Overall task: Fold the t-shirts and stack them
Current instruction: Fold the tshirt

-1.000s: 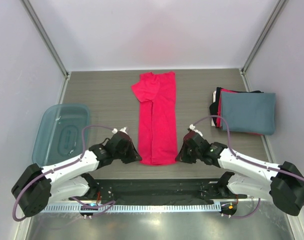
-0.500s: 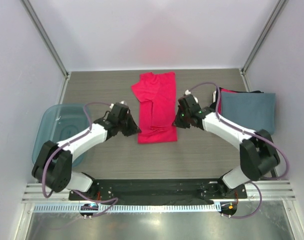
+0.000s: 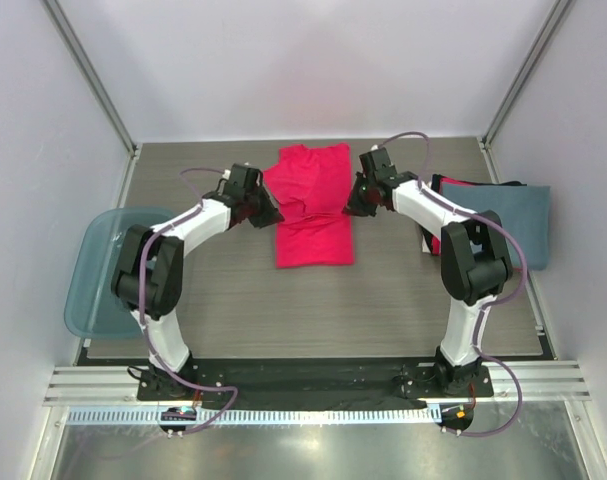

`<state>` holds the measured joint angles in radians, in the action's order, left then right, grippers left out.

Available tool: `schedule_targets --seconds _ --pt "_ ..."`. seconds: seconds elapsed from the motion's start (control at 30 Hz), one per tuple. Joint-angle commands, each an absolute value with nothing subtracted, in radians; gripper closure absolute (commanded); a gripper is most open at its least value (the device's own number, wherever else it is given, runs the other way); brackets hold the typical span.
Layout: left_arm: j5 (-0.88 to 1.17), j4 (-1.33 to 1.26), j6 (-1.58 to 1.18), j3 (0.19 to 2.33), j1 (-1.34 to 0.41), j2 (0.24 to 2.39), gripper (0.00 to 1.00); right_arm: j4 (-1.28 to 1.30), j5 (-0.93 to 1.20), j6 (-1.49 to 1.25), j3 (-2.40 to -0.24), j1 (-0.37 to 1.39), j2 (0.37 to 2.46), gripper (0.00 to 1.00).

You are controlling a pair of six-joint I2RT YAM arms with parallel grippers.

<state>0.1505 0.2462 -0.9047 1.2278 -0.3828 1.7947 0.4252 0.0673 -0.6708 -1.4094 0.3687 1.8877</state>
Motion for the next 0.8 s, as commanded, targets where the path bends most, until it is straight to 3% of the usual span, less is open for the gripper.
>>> schedule_targets --seconds 0.0,0.33,0.43,0.47,0.53,0.57,0.63,0.67,0.77 --pt "0.176 0.226 -0.9 1.313 -0.365 1.853 1.0 0.434 0.1 -0.646 -1.509 0.347 1.914 0.99" --pt "0.196 0.219 -0.911 1.446 -0.325 1.989 0.99 0.454 0.127 -0.635 -1.67 0.31 2.061 0.98" --pt "0.222 0.209 -0.901 1.528 -0.31 2.052 0.88 0.454 0.117 -0.637 -1.732 0.296 2.115 0.94" --pt "0.227 0.204 -0.897 1.566 -0.302 2.066 0.78 0.454 0.103 -0.638 -1.747 0.293 2.124 0.88" --pt "0.224 0.199 -0.881 1.598 -0.296 2.086 0.38 0.453 0.083 -0.631 -1.778 0.288 2.14 0.7" --pt "0.225 0.193 -0.873 1.618 -0.29 2.092 0.34 0.451 0.071 -0.627 -1.793 0.288 2.138 0.58" --pt "0.207 0.196 -0.853 1.609 -0.288 2.077 0.25 0.443 0.037 -0.614 -1.77 0.288 2.117 0.49" --pt "0.204 0.195 -0.847 1.595 -0.288 2.042 0.24 0.437 0.031 -0.606 -1.752 0.288 2.077 0.4" --pt "0.183 0.195 -0.833 1.517 -0.29 1.958 0.23 0.428 0.005 -0.588 -1.657 0.285 1.992 0.35"
